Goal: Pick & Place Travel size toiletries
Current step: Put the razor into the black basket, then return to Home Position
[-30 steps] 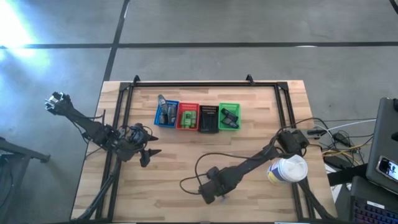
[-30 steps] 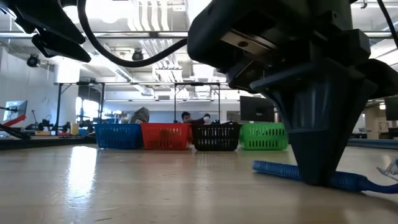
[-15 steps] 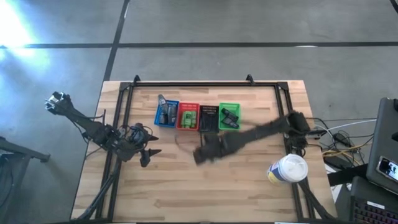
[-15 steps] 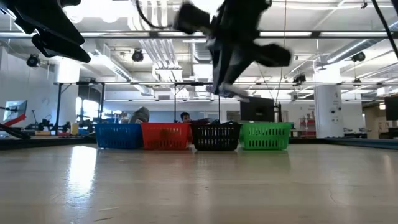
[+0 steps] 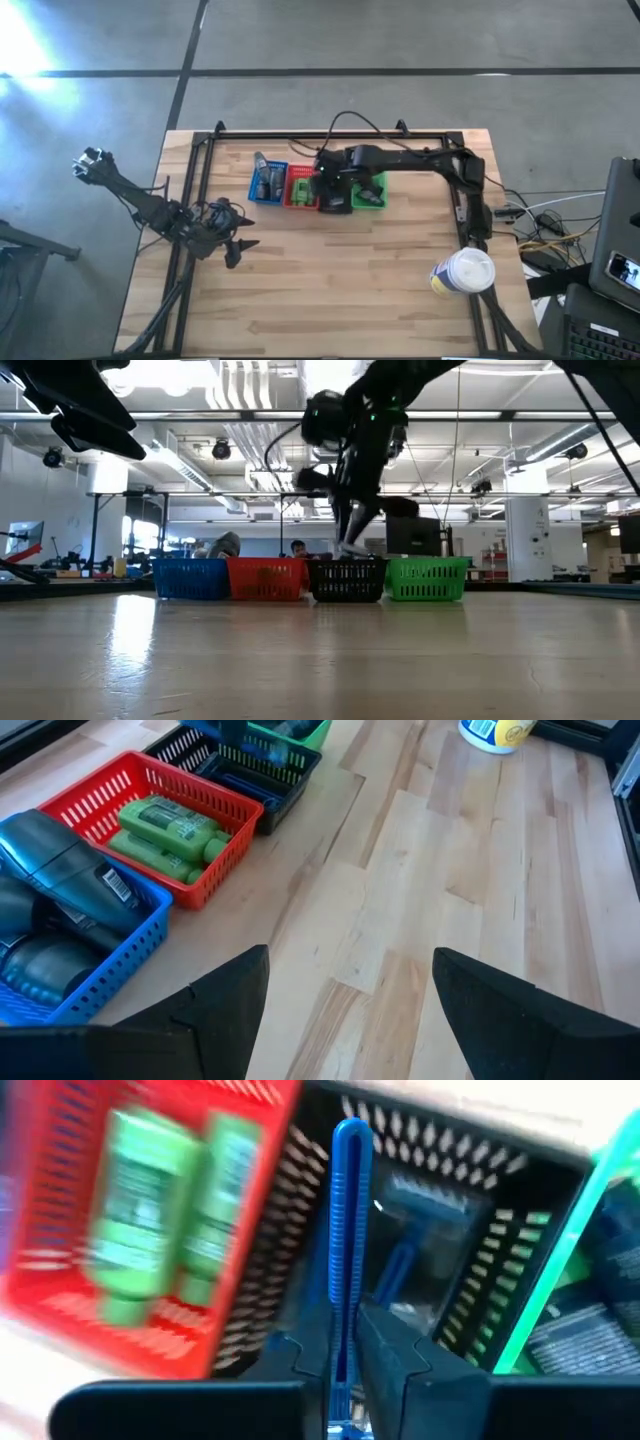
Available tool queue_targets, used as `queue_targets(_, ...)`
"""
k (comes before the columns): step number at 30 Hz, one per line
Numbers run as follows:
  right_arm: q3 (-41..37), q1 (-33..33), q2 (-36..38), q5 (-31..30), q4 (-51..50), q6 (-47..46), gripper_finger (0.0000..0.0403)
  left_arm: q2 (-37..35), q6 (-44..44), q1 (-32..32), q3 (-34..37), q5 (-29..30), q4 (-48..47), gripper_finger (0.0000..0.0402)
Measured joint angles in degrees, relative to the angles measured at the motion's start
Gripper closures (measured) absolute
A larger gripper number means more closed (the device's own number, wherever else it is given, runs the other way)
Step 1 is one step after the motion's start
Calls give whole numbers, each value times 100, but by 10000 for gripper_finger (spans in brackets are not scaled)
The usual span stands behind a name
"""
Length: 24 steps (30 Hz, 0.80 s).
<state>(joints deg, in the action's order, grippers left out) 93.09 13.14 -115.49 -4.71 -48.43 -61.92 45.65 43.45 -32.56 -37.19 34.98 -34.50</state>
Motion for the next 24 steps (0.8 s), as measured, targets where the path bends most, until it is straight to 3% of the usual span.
queue_targets(10,-18,-4,-185,-280,-201,148,277,-150,131,115,-7,-59,1,115)
queue_targets(15,18,-17,-71,-282,-190,241,219,-507,-273,410,-12,-82,-4,115)
queue_targets(24,12,-311,266,-596,-59,712,156,-1721,-697,1714,-101,-613,-439,115)
